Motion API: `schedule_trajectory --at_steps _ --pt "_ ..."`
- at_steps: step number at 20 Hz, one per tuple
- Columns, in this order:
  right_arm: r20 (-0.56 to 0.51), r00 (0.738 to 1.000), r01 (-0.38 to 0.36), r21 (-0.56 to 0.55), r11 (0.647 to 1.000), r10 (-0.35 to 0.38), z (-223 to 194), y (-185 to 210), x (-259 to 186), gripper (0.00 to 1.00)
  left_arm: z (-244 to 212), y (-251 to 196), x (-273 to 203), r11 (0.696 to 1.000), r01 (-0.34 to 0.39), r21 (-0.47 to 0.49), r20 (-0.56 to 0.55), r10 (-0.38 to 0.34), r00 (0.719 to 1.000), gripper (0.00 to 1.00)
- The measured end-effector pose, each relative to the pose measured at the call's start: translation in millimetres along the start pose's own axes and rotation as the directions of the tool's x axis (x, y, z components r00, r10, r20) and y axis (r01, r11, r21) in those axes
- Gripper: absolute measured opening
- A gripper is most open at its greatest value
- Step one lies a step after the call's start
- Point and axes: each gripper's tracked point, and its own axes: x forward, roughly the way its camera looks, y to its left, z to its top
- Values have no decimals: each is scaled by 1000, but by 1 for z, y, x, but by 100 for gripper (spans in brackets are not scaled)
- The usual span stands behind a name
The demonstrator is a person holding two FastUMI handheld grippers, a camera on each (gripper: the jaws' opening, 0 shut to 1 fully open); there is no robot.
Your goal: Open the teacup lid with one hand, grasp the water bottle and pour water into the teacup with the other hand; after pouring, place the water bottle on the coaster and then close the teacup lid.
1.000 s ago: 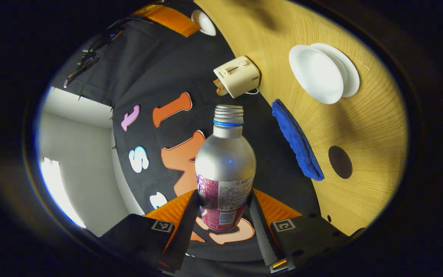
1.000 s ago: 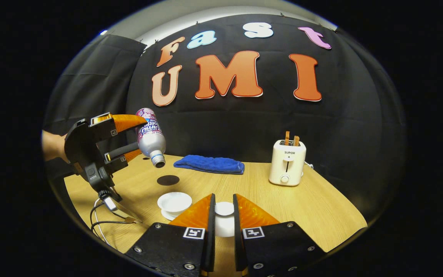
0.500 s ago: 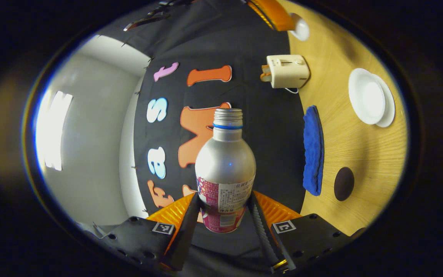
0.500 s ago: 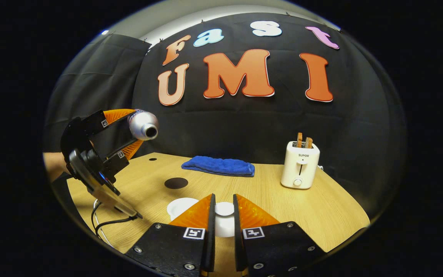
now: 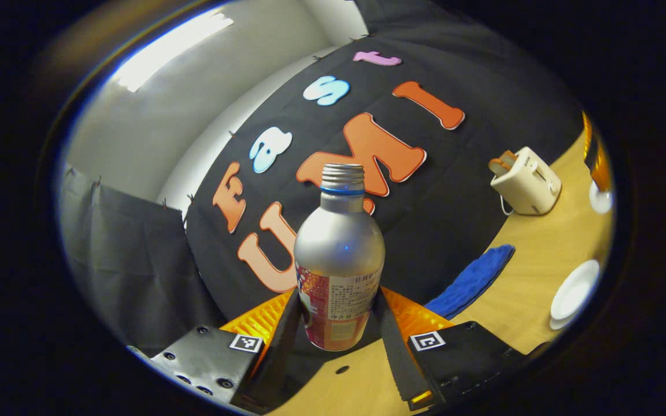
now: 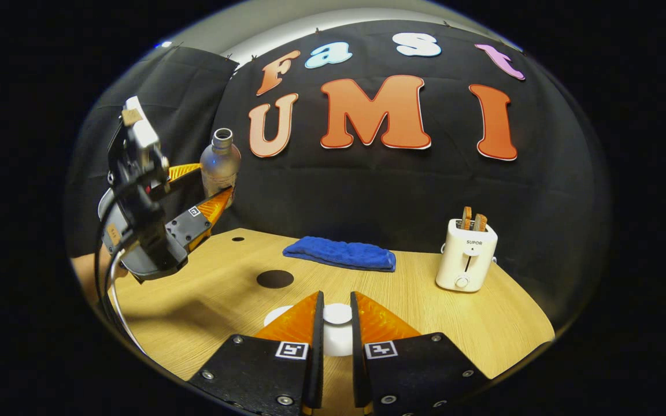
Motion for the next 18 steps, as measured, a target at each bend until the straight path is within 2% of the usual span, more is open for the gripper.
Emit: schedule_trajectory --at_steps 2,4,7,8,9,12,13,14,17,18 --pt "-3 1000 -3 2 1000 3 0 2 2 22 -16 -9 4 991 22 -134 -55 -30 998 77" --pt "-8 1000 -5 0 1000 5 0 3 6 22 -29 -11 6 967 25 -252 -110 -54 992 77" --pt "-23 1000 -5 -6 1000 5 -3 6 13 22 -53 -19 17 914 21 -406 -174 -100 980 82" --pt "-26 1000 -6 -10 1000 6 -3 7 15 22 -59 -24 23 890 26 -455 -190 -126 974 77" --pt "-30 1000 -9 -15 1000 8 -3 8 17 22 -65 -30 25 864 34 -502 -201 -155 967 77" --pt "-33 999 -2 -28 1000 1 -1 10 24 22 -84 -45 33 811 33 -584 -242 -213 947 77" --pt "-34 999 -4 -32 999 3 -3 12 26 21 -90 -50 36 797 36 -602 -249 -231 940 81" --pt "-38 999 -7 -31 1000 6 -4 13 28 21 -95 -57 38 783 38 -621 -256 -248 934 78" --pt "-67 998 -2 -18 1000 1 -12 12 35 21 -117 -85 35 753 57 -656 -292 -323 900 77" --pt "-73 997 -1 -14 1000 0 -13 11 36 21 -124 -89 36 744 59 -666 -298 -338 893 74"
